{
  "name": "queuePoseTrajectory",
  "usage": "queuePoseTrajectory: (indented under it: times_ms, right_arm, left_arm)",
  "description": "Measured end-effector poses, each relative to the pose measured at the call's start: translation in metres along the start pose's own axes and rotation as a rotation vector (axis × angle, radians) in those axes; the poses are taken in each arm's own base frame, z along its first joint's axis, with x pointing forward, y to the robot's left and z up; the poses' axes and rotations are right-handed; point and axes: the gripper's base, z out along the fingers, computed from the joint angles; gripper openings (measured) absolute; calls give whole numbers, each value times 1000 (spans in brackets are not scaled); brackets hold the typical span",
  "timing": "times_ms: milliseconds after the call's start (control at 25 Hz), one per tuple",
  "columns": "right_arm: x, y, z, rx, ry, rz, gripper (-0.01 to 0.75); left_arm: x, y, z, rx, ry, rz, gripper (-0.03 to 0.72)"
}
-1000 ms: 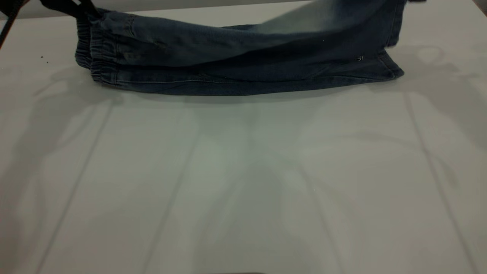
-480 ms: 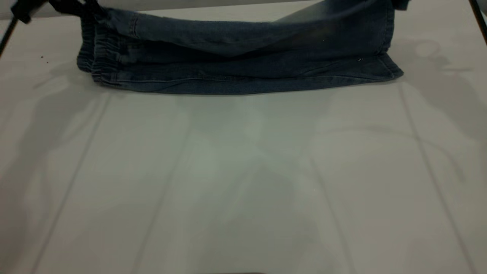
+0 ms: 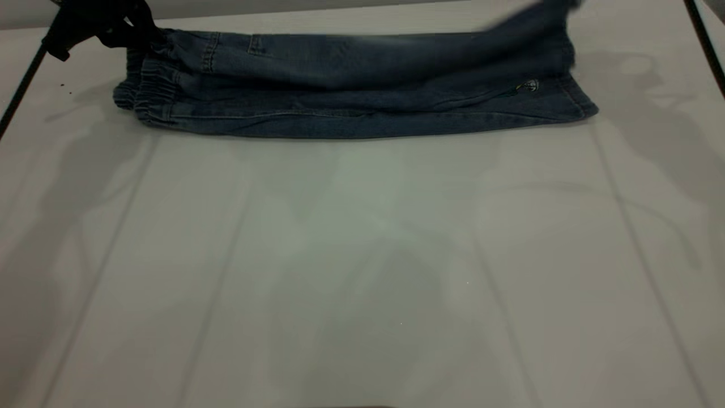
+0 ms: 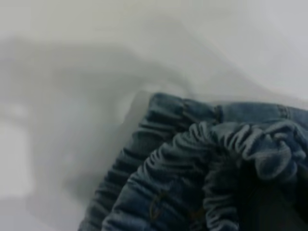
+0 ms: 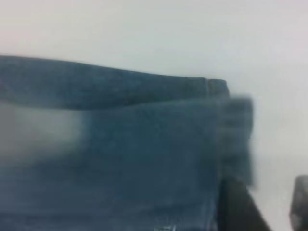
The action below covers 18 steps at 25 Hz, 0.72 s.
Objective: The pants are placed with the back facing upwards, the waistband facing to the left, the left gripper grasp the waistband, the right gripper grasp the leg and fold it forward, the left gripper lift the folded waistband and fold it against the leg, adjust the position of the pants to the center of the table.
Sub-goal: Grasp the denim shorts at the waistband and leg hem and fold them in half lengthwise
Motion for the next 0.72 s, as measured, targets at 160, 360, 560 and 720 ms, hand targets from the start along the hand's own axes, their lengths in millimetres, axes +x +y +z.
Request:
queuePoseTrajectory:
  times_ms: [160,360,560,720]
  right_arm:
    - [5,-1,8,4,9,7,395]
    - [7,-1,9,1,22,4,546]
    - [10,1,5,-17,76,-14,575]
    - [0,7,-11,-34,65,-39,577]
  left_arm:
    - [3,-11,1,26,-51,127,174]
    - [9,-24,2,48,-92,333,355]
    - [4,-32,-7,51,-138,577,461]
    - [-3,-46,-36,77,-77,748,472]
